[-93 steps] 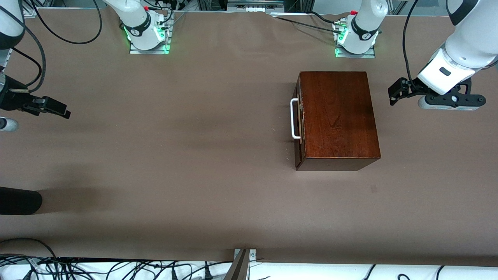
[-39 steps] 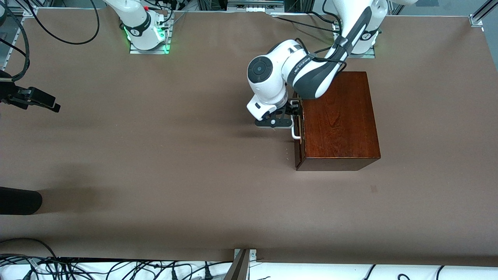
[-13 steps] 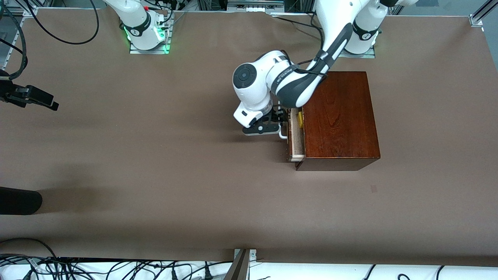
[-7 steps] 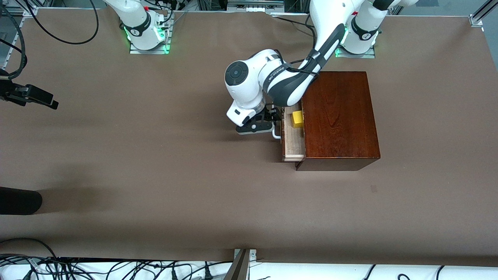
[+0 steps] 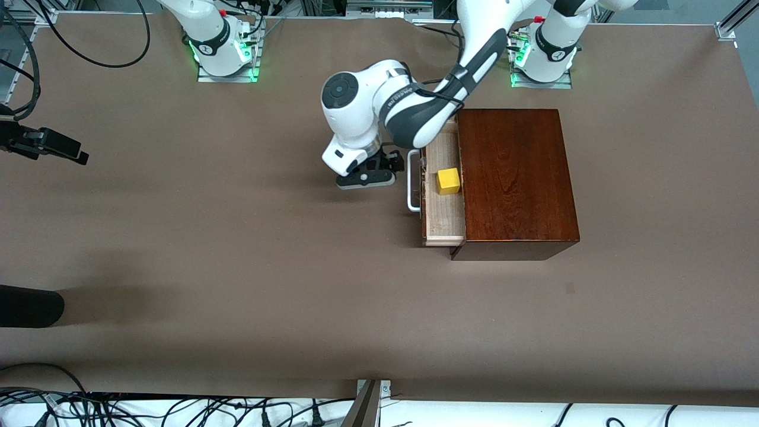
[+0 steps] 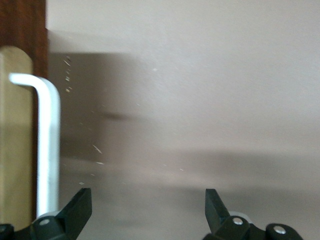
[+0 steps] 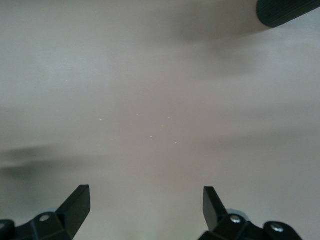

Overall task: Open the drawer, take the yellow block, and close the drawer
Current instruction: 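Grasp the handle with the left gripper and pull the drawer open, then pull the drawer further open with the left gripper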

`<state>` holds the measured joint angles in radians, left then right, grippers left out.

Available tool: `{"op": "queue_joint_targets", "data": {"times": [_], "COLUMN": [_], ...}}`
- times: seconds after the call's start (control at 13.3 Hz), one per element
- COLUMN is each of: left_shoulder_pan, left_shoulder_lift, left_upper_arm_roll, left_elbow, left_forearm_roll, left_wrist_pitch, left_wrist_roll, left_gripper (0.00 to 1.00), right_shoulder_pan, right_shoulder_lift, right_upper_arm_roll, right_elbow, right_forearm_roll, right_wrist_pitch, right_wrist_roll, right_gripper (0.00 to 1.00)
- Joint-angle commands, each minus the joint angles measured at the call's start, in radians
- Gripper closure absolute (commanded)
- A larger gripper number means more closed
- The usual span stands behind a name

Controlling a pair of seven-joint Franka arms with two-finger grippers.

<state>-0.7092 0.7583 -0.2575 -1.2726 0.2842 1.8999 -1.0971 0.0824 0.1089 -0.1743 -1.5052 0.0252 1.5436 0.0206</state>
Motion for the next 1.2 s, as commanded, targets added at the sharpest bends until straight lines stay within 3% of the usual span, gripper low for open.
{"op": "queue_joint_targets", "data": {"times": [0.0,1.12], "left_shoulder_pan": [-0.012,0.097], "left_shoulder_lift": [0.049,0.002], "left_upper_arm_roll": [0.003,0.018], "left_elbow": [0.071,0.064], "left_forearm_roll": [-0.016,0.006], "left_wrist_pitch": [-0.01,-0.085], "left_wrist_roll": [-0.012,0.206], "left_gripper": [0.0,0.0], "right_shoulder_pan": [-0.001,0.022], "right_shoulder_lift": [-0.003,-0.002], "right_upper_arm_roll": [0.016,0.045], "right_elbow": [0.016,0.016], "right_forearm_roll": [-0.033,-0.022], "right_wrist_pitch": [-0.023,-0.022], "right_wrist_roll": [0.007,0.015], "right_gripper": [0.0,0.0]}}
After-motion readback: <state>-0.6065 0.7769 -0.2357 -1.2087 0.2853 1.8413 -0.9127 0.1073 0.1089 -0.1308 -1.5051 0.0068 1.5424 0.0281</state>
